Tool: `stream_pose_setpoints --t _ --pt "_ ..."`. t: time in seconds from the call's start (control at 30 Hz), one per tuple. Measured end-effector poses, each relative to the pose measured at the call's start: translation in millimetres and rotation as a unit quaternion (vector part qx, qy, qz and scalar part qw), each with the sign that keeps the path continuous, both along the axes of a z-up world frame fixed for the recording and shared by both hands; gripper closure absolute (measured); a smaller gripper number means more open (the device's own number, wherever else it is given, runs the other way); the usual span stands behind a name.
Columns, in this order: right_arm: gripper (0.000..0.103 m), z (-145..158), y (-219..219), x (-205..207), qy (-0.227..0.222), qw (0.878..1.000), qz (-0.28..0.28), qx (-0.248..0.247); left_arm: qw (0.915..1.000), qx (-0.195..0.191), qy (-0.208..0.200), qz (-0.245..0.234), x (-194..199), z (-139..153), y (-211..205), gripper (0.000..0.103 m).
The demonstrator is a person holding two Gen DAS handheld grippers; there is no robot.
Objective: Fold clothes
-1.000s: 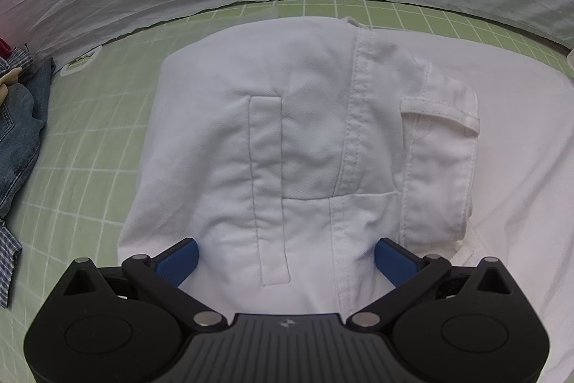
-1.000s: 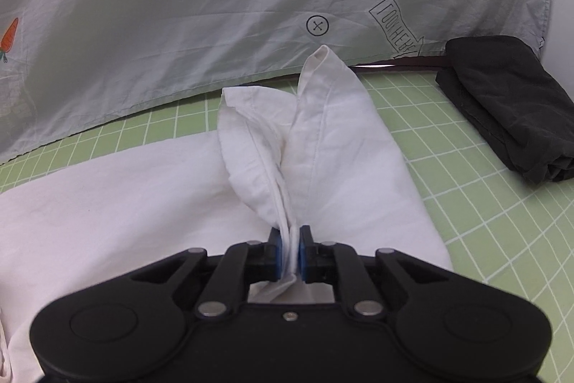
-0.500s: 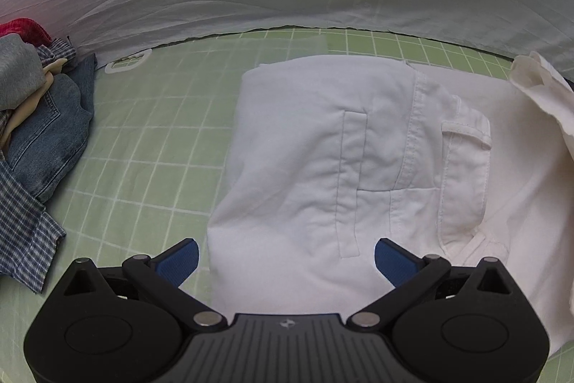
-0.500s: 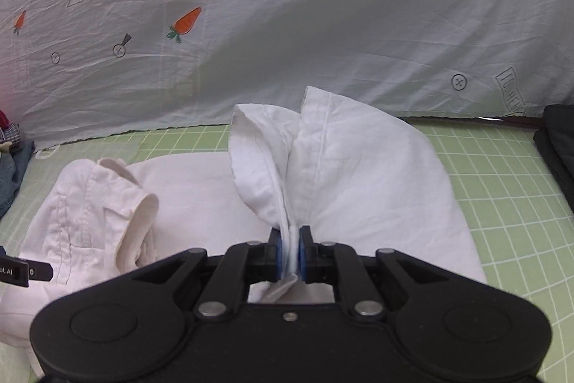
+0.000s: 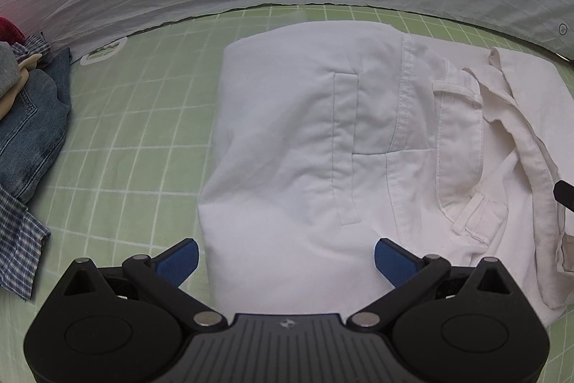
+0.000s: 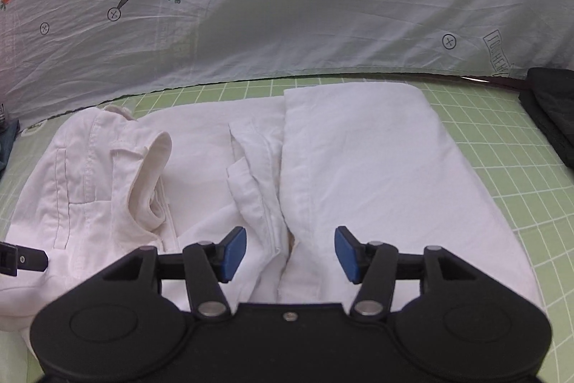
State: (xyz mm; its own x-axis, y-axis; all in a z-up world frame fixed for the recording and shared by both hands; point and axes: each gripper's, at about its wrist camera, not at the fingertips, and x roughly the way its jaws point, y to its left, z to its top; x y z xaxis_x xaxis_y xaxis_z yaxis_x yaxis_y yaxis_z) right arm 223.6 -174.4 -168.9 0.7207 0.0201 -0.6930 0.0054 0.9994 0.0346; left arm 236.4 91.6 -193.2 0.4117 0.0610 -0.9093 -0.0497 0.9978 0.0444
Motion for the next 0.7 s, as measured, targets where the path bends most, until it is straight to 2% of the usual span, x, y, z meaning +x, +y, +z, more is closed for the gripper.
stream_pose_setpoints --t 0.03,0.13,0.2,0.33,0.47,0.53,0.63,0.7 --pt "0.047 4.0 -4.8 -3.6 -0.009 1.000 -0.011 0.005 1.0000 0.000 0.002 -0.002 0.3 -1.3 -1.2 0.000" --pt "0.035 9.1 -17.2 -2.9 -0.023 0.998 -0.052 -0.002 1.0000 -0.001 0.008 -0.002 -0.8 -6.5 -2.8 0.000" --pt "0.032 2.9 -18.7 6.2 -0.011 0.998 -0.061 -0.018 0.9999 -0.004 0.013 0.003 -1.9 -10.7 -2.3 0.000" --pt "0.032 -26.8 -2.8 24.3 0.042 0.996 -0.022 -0.072 0.9992 -0.019 0.026 0.021 -2.6 -19.8 2.4 0.000" --pt "0.033 -42.4 22.6 16.5 0.028 0.986 0.024 -0.162 0.9981 -0.036 0.030 0.040 -4.3 -24.2 7.3 0.000" --pt "0.033 -40.7 25.9 14.6 0.027 0.981 0.046 -0.185 0.9978 -0.039 0.028 0.046 -5.2 -23.2 8.6 0.000" --pt "0.032 -35.8 13.7 12.9 0.038 0.986 0.043 -0.158 0.9974 -0.040 0.019 0.056 -8.7 -17.9 14.1 0.000" --pt "0.021 -32.0 3.1 9.8 0.043 0.990 0.028 -0.133 0.9967 -0.037 0.005 0.072 -13.0 -11.9 23.8 0.000"
